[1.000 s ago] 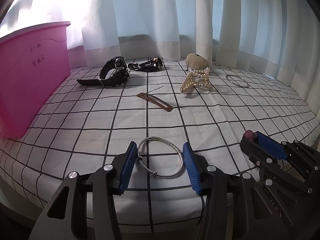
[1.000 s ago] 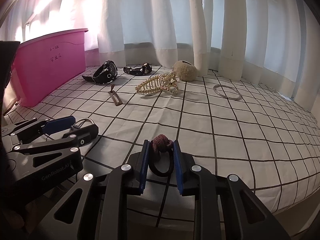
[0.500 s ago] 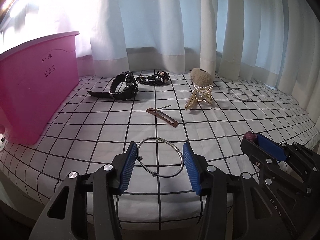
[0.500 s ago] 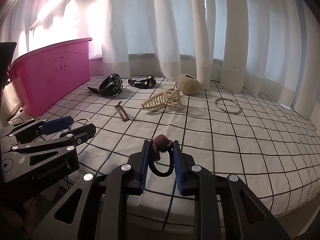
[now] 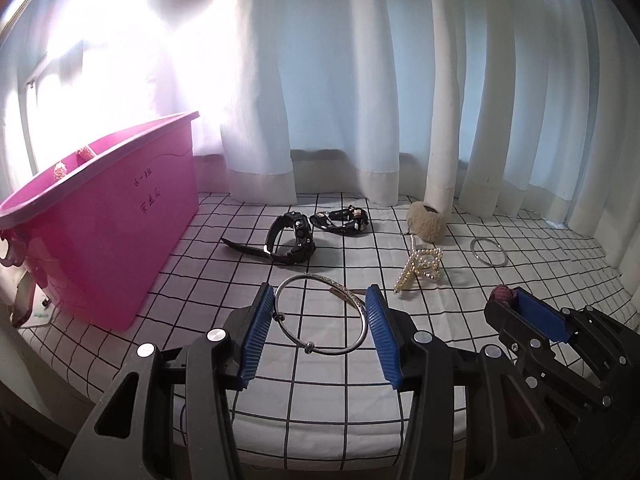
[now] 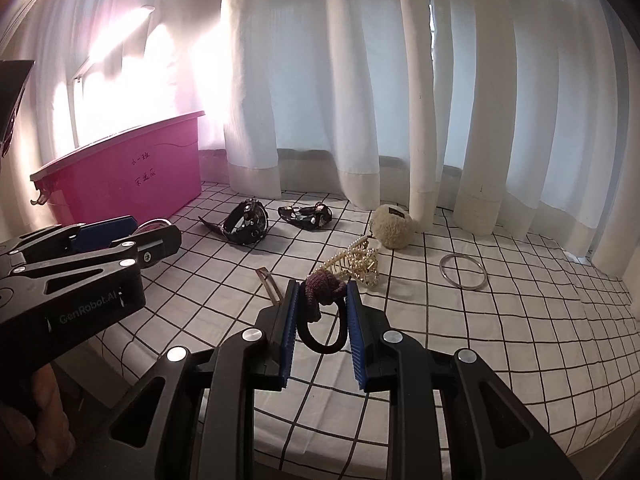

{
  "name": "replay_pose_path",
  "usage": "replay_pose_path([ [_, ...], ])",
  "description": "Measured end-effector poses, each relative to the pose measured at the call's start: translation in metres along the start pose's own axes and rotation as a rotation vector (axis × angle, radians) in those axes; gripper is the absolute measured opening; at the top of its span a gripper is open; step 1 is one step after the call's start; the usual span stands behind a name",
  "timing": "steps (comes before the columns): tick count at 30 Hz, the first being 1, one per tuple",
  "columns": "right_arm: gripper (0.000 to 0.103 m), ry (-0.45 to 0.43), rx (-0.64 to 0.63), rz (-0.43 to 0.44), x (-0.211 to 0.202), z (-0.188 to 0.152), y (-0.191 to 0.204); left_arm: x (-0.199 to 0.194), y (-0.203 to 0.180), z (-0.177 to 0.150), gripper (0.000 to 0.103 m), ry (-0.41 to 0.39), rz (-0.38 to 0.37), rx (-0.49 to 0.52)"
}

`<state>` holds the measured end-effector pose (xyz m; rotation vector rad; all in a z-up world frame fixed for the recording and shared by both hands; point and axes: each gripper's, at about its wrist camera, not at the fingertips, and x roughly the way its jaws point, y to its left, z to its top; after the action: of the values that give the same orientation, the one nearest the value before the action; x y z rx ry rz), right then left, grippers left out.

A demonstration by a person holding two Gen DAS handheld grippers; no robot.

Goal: Organize jewelry
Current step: 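Carry the bangle in the left tool while the right tool carries the hair tie to the basin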

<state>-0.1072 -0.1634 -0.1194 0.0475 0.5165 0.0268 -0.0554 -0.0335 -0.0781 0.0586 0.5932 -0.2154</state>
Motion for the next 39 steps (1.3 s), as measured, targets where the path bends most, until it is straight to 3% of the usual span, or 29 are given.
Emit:
replay_pose_path([
  [9, 0.023, -0.047, -0.062, 0.086, -0.015, 0.053, 0.017, -0.041, 0.011, 0.043, 0.046, -0.059, 0.073, -0.019],
  [17, 0.023, -0.075, -0.135, 0.163, -0.016, 0.099, 0.053, -0.065, 0.047, 0.071, 0.046, -0.093, 0.155, -0.059],
  [30, 0.023, -0.161, -0.208, 0.274, 0.033, 0.196, 0.146, -0.062, 0.162, 0.124, 0.046, -0.153, 0.242, -0.100],
  [35, 0.023, -0.173, -0.208, 0.307, 0.056, 0.230, 0.178, -0.051, 0.211, 0.135, 0.046, -0.143, 0.264, -0.108],
  [39, 0.023, -0.135, -0.223, 0.343, 0.079, 0.245, 0.205, -0.042, 0.243, 0.138, 0.047, -0.126, 0.294, -0.134],
])
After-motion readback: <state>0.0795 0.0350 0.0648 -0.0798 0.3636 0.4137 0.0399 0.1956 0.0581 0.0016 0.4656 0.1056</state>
